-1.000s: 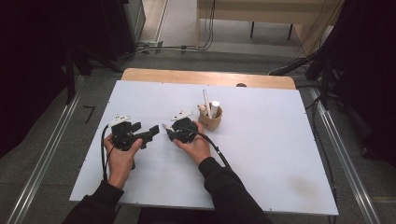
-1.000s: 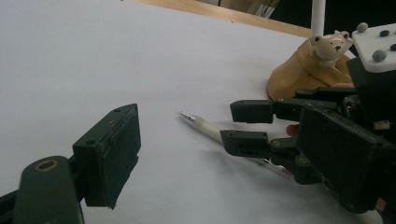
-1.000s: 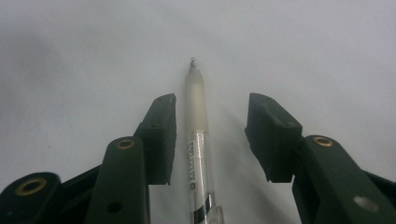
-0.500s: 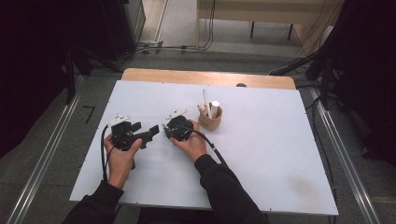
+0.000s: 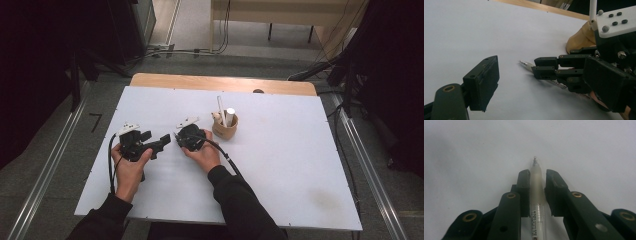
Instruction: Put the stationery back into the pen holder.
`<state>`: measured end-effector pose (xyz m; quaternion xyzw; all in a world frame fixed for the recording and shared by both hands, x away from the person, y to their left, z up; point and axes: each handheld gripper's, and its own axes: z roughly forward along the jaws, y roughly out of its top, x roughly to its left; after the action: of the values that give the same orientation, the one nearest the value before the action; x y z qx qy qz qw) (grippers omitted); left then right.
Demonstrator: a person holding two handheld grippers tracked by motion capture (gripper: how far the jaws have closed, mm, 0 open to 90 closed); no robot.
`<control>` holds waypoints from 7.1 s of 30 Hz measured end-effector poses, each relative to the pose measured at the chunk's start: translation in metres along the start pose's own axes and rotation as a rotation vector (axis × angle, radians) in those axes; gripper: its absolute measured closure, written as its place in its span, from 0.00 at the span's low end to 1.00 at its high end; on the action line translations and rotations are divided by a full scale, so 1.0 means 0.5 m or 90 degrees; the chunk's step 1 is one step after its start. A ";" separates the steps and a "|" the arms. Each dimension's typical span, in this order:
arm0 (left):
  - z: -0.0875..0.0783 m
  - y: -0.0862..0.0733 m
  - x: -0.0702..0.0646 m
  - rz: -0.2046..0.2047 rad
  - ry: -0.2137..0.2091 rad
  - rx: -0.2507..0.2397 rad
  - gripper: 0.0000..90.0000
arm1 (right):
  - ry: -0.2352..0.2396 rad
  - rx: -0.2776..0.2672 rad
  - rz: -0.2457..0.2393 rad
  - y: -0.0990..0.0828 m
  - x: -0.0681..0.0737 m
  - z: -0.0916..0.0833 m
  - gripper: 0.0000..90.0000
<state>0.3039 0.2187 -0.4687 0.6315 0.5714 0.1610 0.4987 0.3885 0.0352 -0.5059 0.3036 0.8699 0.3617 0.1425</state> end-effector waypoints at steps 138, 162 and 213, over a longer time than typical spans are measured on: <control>0.198 -0.094 -0.302 0.012 -0.234 0.183 0.31 | 0.033 -0.159 0.176 -0.194 -0.129 -0.303 0.88; 0.201 -0.085 -0.281 -0.041 -0.275 0.197 0.87 | 0.044 -0.189 0.168 -0.188 -0.122 -0.317 0.87; 0.167 0.021 -0.217 -0.048 -0.224 0.065 0.89 | -0.052 -0.051 0.174 -0.270 -0.175 -0.331 0.32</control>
<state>0.3425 0.0874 -0.4581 0.6524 0.5060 0.0003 0.5642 0.3215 -0.1848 -0.4844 0.4279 0.7987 0.3997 0.1388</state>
